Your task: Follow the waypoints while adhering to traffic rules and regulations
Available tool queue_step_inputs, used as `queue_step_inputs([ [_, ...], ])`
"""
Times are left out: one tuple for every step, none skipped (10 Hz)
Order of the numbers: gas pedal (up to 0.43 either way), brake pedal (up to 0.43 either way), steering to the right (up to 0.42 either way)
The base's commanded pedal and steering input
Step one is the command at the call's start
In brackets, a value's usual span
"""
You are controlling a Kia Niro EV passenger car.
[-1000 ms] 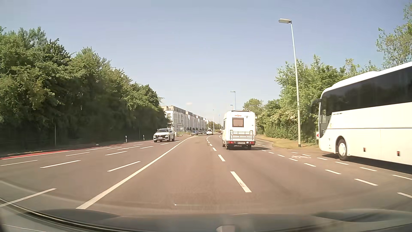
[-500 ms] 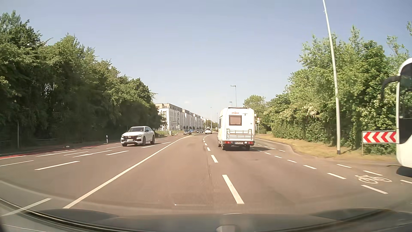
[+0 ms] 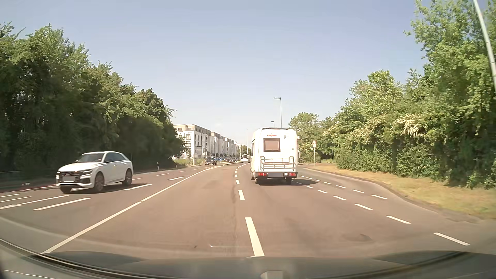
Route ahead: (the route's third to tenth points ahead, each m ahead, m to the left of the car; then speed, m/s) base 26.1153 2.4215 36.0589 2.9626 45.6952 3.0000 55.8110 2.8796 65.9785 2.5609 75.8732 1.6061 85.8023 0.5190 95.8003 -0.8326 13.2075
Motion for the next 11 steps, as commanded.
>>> queue_step_inputs([
  [0.0, 0.085, 0.015],
  [0.0, 0.073, 0.014],
  [0.0, 0.061, 0.012],
  [0.0, 0.055, 0.01],
  [0.0, 0.055, 0.008],
  [0.0, 0.049, 0.006],
  [0.0, 0.043, 0.0],
  [0.0, 0.043, -0.003],
  [0.0, 0.043, -0.003],
  [0.0, 0.03, -0.004],
  [0.0, 0.0, -0.007],
])
